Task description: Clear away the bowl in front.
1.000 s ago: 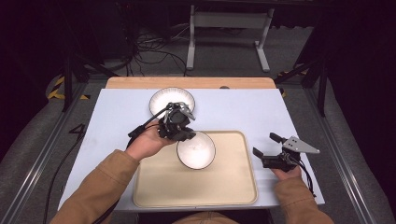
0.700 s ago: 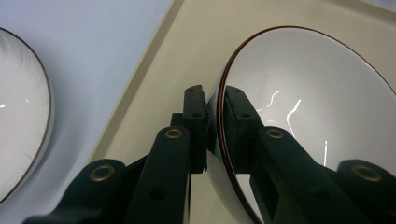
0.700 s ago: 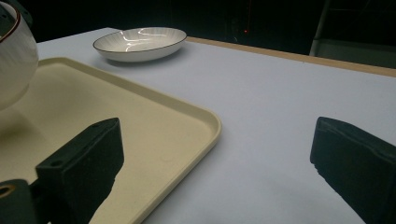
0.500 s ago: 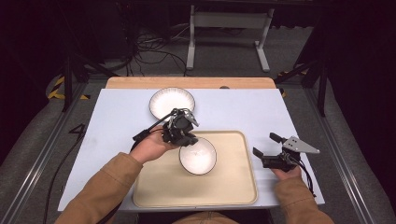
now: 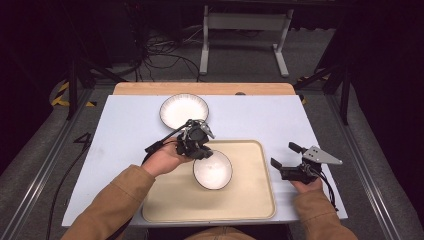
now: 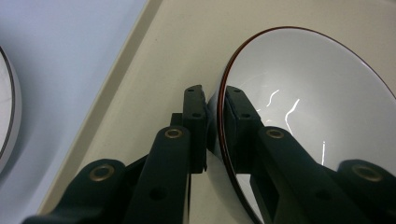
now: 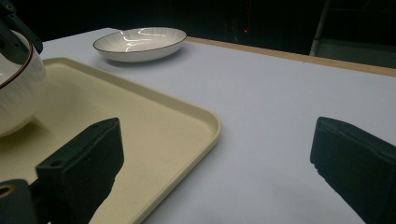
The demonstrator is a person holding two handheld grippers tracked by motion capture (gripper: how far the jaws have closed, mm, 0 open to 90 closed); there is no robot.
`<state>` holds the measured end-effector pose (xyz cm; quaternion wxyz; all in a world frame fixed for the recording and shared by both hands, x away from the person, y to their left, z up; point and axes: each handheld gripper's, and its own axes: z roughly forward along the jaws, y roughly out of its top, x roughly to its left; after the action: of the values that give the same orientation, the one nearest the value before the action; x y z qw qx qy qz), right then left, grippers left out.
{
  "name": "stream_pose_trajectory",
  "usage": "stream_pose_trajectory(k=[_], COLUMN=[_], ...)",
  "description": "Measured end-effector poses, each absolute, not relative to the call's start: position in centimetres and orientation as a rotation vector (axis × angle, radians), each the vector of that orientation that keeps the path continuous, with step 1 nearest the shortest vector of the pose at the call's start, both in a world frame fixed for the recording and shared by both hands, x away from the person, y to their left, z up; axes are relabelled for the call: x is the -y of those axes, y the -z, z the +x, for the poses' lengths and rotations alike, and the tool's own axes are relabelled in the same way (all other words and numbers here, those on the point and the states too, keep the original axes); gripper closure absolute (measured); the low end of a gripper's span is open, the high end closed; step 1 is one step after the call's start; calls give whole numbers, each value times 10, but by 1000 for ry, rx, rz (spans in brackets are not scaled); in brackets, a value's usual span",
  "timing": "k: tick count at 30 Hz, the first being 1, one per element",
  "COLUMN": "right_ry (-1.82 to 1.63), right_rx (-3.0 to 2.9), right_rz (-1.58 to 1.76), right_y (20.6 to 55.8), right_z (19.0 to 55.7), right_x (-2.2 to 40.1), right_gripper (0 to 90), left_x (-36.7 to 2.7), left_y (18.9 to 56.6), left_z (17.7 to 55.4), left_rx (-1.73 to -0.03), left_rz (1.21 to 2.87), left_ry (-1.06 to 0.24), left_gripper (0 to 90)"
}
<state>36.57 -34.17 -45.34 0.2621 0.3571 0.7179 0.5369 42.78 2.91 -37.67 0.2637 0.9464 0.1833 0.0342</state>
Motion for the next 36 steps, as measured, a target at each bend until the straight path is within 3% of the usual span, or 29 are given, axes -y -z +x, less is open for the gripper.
stream_pose_trajectory(k=[36], right_ry=[-1452], right_rx=[-1947], right_rz=[963], right_y=[453], right_z=[366], right_x=[342], right_gripper=[32], left_x=[-33], left_y=[392], left_z=[435], left_rx=[-541], left_rz=[2595], left_ry=[-57], left_gripper=[792])
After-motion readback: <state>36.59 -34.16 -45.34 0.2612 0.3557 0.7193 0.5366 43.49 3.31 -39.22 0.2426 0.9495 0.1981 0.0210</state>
